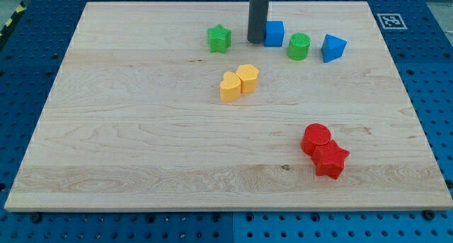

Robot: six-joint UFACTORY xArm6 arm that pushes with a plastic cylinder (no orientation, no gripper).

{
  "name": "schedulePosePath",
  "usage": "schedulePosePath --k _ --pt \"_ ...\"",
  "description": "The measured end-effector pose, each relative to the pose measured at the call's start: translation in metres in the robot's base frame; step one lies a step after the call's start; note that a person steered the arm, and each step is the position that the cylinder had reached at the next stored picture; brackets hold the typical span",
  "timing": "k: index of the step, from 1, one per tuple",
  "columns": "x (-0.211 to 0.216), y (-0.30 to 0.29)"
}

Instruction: Push the blue cube above the green circle

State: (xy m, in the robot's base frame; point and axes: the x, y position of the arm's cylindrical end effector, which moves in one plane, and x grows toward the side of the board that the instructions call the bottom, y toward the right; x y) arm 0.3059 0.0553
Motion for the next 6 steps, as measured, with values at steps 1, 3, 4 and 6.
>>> schedulePosePath --k 1,3,4,6 --pt "0.000 0.002" --pt "0.000 0.018" --pt "-0.002 0.033" --pt "-0.017 0.054"
